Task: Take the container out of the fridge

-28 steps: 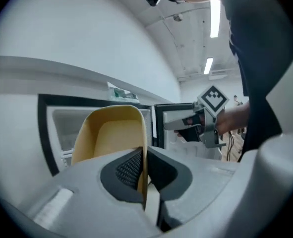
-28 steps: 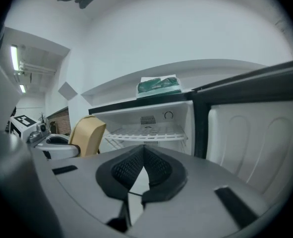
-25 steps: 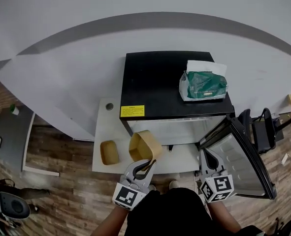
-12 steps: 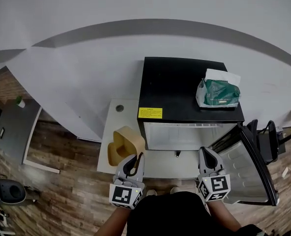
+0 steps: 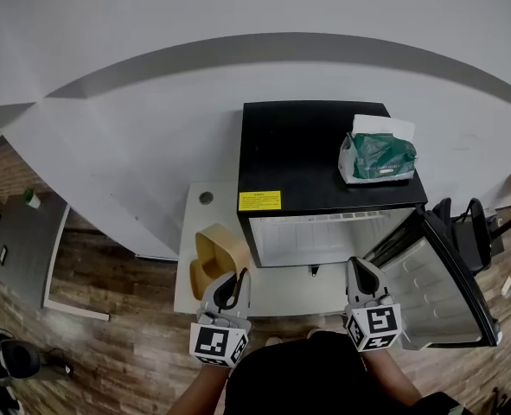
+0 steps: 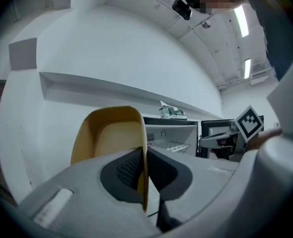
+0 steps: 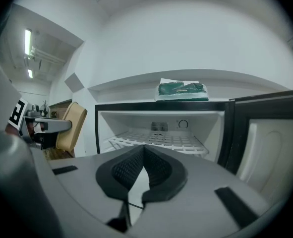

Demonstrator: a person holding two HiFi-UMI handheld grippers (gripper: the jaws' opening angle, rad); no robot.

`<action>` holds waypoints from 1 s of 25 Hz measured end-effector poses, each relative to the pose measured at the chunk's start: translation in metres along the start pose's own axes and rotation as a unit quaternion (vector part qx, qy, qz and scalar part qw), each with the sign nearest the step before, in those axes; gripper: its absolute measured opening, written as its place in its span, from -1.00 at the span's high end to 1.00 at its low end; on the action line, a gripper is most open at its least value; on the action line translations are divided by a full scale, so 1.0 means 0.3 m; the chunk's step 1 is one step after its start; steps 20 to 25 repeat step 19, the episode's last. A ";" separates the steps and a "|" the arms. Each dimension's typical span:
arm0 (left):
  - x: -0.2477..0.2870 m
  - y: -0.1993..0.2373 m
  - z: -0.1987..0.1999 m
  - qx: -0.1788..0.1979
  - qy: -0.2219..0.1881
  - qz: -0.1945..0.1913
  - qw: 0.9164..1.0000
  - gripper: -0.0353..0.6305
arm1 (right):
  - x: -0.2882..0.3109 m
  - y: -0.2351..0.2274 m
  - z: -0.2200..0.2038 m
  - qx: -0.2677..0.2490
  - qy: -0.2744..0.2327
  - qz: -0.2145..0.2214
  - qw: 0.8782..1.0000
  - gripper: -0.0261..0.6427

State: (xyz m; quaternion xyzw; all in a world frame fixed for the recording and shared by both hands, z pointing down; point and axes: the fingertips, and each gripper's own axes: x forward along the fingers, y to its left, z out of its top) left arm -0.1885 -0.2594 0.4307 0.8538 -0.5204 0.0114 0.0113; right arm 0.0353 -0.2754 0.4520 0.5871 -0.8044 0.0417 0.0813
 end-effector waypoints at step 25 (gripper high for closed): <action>0.024 -0.005 -0.017 0.002 0.003 -0.014 1.000 0.83 | -0.006 -0.009 -0.007 -0.005 0.000 -0.014 1.000 0.92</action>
